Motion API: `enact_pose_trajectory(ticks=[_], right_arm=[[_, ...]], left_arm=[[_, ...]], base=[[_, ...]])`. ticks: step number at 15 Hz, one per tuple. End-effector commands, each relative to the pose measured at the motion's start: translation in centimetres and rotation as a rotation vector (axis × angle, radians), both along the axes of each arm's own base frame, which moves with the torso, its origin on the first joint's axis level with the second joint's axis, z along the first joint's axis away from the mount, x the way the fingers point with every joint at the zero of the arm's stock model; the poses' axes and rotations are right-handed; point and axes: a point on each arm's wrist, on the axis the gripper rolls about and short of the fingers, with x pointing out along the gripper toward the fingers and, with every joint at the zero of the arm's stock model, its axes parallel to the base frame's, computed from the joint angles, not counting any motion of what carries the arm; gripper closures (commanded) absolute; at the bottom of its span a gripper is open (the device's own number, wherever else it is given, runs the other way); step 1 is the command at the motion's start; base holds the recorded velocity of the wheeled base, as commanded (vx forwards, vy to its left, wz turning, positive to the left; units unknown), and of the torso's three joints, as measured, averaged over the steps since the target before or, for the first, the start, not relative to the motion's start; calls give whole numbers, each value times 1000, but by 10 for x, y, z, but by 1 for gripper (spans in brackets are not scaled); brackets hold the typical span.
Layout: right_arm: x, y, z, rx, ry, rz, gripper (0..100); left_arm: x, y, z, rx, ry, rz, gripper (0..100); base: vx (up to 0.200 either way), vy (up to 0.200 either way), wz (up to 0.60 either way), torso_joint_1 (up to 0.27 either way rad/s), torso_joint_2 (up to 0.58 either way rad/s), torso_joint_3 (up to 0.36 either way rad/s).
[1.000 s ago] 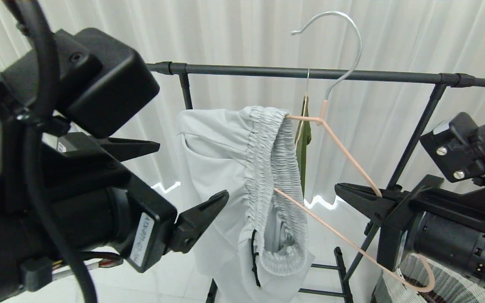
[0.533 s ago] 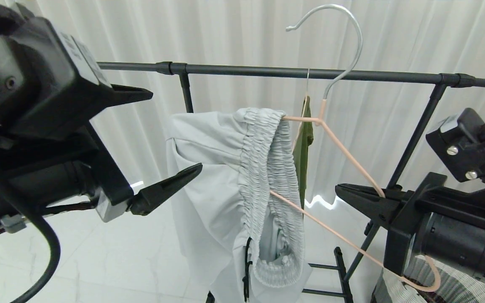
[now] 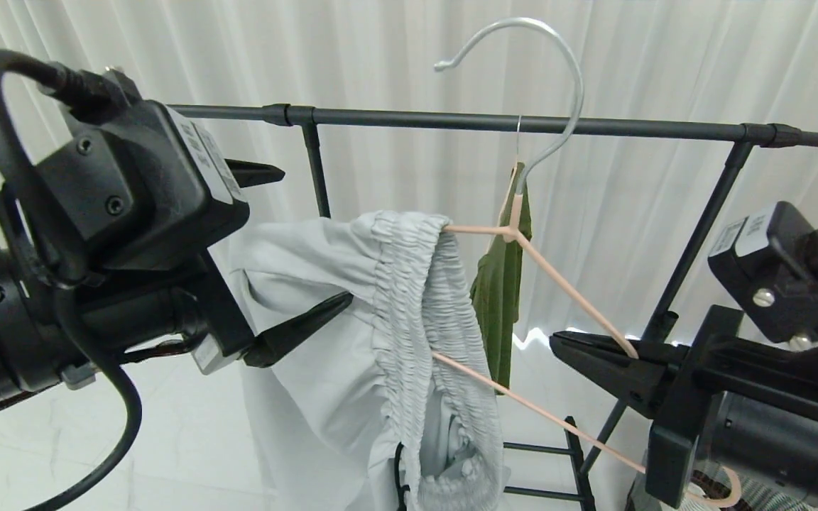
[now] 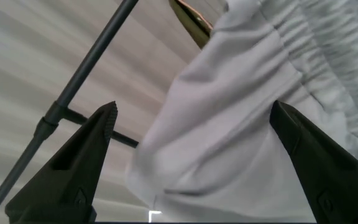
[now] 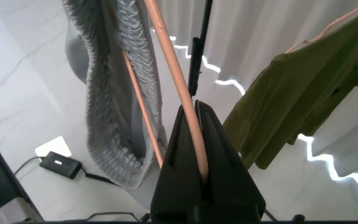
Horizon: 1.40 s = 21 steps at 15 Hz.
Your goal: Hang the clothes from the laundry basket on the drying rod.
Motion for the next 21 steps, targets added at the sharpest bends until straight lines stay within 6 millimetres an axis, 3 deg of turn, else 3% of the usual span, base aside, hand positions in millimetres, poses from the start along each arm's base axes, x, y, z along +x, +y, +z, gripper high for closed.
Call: enact_pose_trajectory(ticks=[1, 14, 15, 21], right_arm=[[-3, 2, -2, -13, -2, 17, 100], [-11, 6, -2, -75, -77, 164, 100], [-12, 6, -2, -75, -77, 167, 100], [-14, 7, -2, -74, -78, 174, 100]], left_arm=[[1, -2, -3, 13, 7, -2, 0], [-6, -2, -18, 64, 21, -100, 0], [-6, -2, -18, 64, 23, -109, 100], [-6, -2, -21, 68, 29, -112, 100]], base=[[0, 0, 0, 0, 0, 0], [0, 0, 0, 0, 0, 0], [0, 0, 0, 0, 0, 0], [0, 0, 0, 0, 0, 0]])
